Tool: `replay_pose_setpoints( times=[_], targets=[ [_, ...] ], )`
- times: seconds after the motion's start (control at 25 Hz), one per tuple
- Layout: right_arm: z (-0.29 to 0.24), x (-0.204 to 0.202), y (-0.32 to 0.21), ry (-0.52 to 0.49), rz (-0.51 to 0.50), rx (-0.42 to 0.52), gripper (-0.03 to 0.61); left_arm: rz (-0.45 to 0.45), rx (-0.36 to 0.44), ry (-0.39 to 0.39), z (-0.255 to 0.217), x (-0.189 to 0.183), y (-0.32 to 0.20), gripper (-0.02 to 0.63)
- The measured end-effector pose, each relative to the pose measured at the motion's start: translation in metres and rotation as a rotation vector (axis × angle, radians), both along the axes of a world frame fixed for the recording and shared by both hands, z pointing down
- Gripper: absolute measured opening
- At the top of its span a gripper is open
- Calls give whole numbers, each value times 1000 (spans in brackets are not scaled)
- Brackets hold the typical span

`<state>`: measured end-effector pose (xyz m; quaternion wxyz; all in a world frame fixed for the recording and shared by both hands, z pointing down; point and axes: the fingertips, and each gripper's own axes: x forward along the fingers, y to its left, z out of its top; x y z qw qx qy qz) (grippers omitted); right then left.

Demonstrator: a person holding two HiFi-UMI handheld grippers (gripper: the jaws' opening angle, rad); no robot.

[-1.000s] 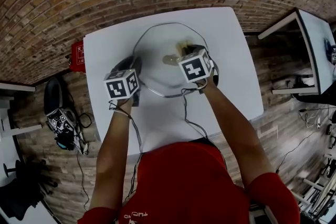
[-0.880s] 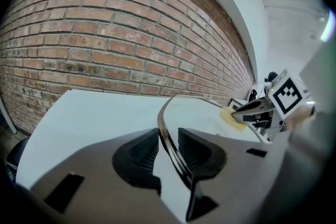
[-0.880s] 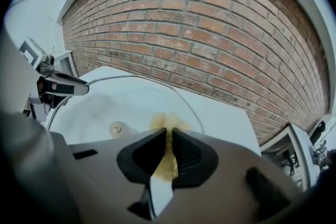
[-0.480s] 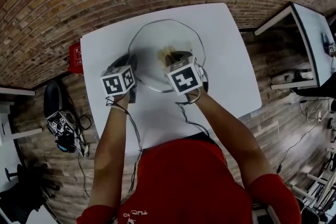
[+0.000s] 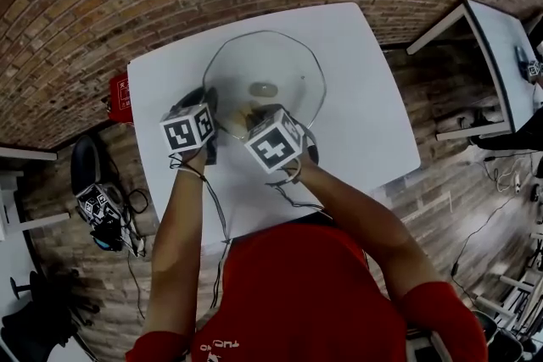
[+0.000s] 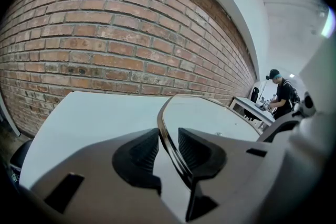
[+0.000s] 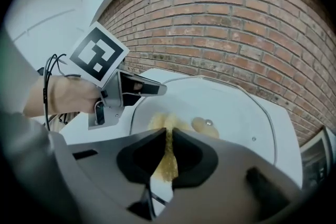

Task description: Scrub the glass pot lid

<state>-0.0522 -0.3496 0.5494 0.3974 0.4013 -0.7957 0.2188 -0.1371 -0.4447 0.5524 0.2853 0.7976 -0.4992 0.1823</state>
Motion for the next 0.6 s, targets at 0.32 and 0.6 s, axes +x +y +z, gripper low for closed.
replay_pose_setpoints(
  times=[0.32, 0.6],
  targets=[
    [5, 69, -7, 56, 110, -5, 52, 4, 5, -6, 0, 0, 1, 124],
    [-5, 94, -14, 20, 169, -1, 52, 3, 5, -8, 0, 1, 1, 124]
  ],
)
